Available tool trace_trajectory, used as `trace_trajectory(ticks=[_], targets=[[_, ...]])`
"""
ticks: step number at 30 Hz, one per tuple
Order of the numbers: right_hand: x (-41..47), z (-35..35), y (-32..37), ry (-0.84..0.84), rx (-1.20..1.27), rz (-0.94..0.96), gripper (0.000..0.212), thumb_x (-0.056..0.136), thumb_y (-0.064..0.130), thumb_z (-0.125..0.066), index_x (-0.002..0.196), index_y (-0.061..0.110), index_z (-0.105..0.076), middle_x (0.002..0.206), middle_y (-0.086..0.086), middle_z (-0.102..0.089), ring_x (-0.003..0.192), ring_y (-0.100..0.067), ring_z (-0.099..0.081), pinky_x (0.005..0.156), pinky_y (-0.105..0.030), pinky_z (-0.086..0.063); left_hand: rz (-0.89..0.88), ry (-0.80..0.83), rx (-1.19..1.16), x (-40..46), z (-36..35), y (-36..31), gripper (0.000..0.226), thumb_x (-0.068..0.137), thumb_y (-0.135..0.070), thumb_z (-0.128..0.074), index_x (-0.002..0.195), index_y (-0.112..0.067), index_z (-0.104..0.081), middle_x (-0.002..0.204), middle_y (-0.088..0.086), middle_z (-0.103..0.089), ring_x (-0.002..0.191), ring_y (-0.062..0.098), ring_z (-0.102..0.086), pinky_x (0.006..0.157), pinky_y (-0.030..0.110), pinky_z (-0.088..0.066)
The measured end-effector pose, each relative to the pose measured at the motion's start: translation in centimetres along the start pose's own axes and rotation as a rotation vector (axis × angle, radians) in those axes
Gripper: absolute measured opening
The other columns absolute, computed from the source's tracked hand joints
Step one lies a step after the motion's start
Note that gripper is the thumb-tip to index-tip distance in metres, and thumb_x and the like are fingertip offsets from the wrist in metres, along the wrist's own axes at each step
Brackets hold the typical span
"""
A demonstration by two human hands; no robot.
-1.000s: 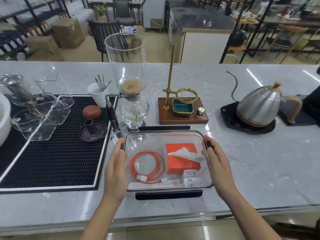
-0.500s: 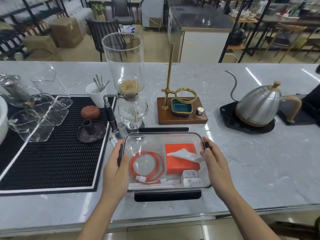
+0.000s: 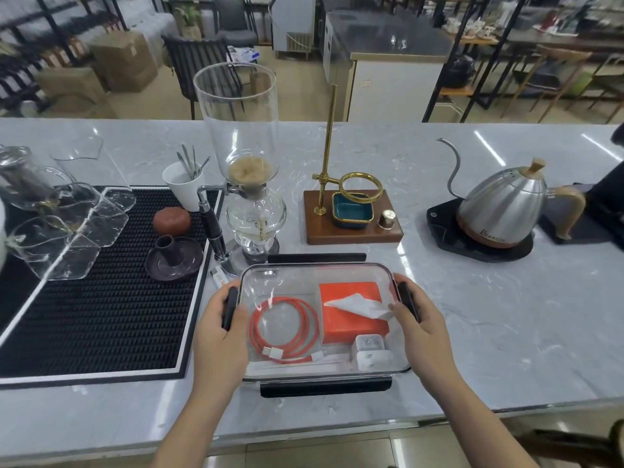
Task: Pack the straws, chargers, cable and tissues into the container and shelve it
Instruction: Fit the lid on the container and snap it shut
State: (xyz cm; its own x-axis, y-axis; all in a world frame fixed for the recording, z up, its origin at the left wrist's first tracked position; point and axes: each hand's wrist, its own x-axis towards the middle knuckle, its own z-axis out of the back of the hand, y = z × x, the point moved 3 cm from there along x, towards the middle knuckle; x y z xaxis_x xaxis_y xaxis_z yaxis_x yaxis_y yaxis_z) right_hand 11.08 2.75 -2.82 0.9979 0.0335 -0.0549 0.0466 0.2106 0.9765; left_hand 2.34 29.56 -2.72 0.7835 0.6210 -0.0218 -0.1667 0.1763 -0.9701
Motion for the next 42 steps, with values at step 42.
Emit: trace_trajectory(ticks=[42], targets=[[-0.8, 0.6, -0.9, -0.199, -0.168, 0.038, 0.043, 0.091, 0.024, -0.067, 0.132, 0.015, -0.060, 0.150, 0.010, -0.043, 0.127, -0.003, -0.045, 0.104, -0.027, -0.041, -0.033, -0.207, 0.124, -1.0, 0.3, 0.6, 0.044, 0.089, -0.022, -0.069, 0.132, -0.021, -0.061, 0.147, -0.012, -0.048, 0.129, -0.004, -0.043, 0.091, -0.008, -0.022]])
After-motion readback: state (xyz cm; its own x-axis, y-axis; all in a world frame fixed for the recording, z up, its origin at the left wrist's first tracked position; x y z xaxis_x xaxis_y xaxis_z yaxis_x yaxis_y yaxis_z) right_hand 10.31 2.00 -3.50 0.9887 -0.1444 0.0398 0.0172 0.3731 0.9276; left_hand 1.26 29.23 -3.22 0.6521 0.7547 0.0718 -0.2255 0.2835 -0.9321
